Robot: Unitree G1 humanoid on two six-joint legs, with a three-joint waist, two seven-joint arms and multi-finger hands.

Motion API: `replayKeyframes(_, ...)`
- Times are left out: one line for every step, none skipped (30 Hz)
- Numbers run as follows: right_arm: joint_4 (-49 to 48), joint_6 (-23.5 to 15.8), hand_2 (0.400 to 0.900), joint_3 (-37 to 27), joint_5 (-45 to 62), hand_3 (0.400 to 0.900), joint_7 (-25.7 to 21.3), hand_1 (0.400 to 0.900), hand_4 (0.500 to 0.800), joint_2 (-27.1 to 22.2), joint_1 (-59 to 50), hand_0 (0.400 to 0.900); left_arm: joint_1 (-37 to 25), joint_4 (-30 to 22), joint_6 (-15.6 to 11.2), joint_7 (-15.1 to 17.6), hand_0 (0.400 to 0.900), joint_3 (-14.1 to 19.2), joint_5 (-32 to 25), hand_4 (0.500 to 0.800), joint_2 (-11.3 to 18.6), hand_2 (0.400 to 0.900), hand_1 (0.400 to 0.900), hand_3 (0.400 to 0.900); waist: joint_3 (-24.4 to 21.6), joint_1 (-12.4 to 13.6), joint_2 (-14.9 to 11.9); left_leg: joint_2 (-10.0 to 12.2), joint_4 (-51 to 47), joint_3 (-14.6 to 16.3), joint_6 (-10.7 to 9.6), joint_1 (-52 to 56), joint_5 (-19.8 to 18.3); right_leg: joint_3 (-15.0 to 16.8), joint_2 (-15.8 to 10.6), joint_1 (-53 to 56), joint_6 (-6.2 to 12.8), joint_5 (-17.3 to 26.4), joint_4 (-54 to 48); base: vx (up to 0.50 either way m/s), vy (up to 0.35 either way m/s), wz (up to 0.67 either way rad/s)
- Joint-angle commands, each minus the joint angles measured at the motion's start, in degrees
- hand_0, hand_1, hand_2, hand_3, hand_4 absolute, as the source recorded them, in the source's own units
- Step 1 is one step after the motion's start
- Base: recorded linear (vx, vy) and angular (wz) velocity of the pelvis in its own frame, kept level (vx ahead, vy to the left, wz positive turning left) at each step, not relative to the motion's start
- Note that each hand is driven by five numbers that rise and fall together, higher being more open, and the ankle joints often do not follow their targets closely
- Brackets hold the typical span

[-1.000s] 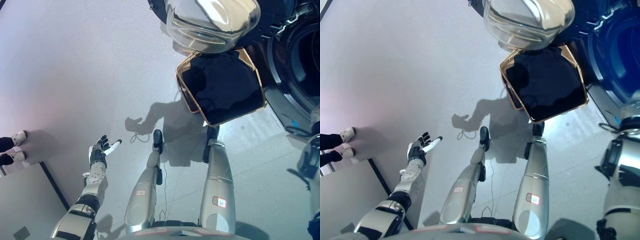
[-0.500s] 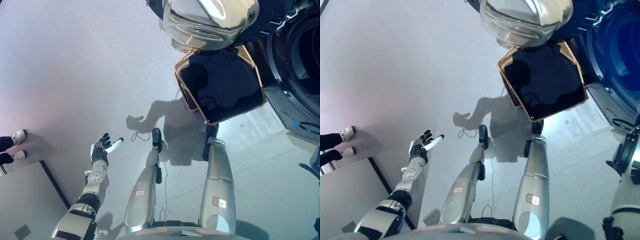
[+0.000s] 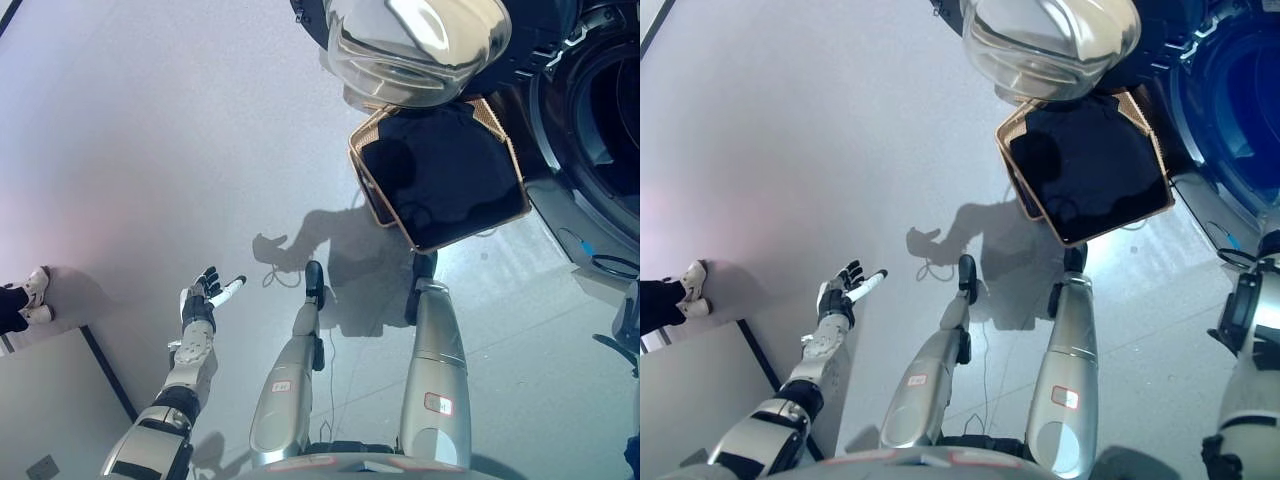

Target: Put the clothes in the basket into the washing machine.

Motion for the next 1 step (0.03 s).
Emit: replayKeyframes(-0.8,-1.8,0.900,4.9,-5.5,0.900,1.3,0.900,0.800,0.9,3.2,0.900,0.6,5.3,-2.1,1.2,0.900,0.7,-0.9,0.800,5.2,0.900,0.900,0.900,-5.3,-1.0,-4.9,2.3,-0.1,-1.3,-1.5,11.5,-9.6,4.5,-3.1,3.8,9.44,12.5,-11.2,0.00,0.000,0.00)
